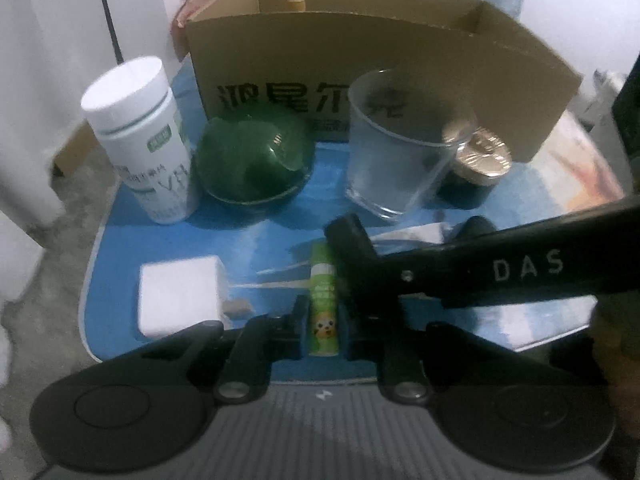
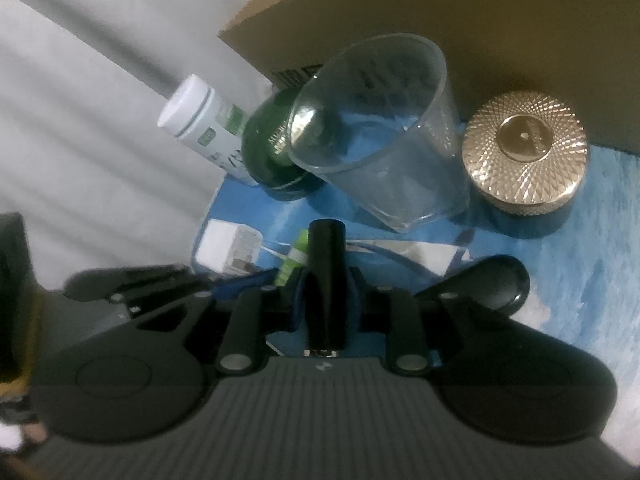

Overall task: Organize rigid objects
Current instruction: 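Grasp the green glue stick with the left gripper while the right gripper holds the black tube, then carry the glue stick and black tube into the box and open both grippers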

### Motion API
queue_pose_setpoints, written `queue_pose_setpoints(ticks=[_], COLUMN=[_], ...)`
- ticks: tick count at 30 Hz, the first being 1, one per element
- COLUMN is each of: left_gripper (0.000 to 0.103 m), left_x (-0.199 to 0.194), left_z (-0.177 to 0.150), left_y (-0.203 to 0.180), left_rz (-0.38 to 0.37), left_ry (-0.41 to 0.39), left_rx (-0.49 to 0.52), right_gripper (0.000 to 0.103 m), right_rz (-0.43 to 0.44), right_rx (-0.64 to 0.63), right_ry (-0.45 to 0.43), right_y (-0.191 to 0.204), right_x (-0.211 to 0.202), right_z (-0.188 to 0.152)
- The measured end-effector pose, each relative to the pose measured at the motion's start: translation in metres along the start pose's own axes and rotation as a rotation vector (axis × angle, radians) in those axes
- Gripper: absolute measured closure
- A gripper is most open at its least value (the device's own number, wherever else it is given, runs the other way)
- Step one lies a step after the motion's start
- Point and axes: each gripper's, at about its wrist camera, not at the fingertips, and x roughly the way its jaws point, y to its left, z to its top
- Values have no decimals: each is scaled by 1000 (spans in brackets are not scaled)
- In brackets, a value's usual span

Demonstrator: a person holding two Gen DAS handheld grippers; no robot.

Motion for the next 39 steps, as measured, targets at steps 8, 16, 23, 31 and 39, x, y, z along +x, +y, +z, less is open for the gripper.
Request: queue_pose_setpoints(ticks=[8,16,23,31,39], left_gripper=[87,87,87,87,87], left_x=[-38,-111,-118,-1,91], left_z=[-7,24,122,231,253], left_y=[5,-1,-1,1,5], left_rz=[-8,28,8,33,137], left_ry=[-100,-319,-382,-63,157], left_rx=[-48,28,73,120,104], right_gripper=[83,83,83,83,83], right_rz=[31,90,78,14,-50], right_rx=[-9,-78,-155,74,292], right_ry=[-47,-180,-304,-156,56], right_y=[17,61,84,22,-47], right_x=[-19,-74,-119,-72,18], right_z=[-3,10,84,200,238])
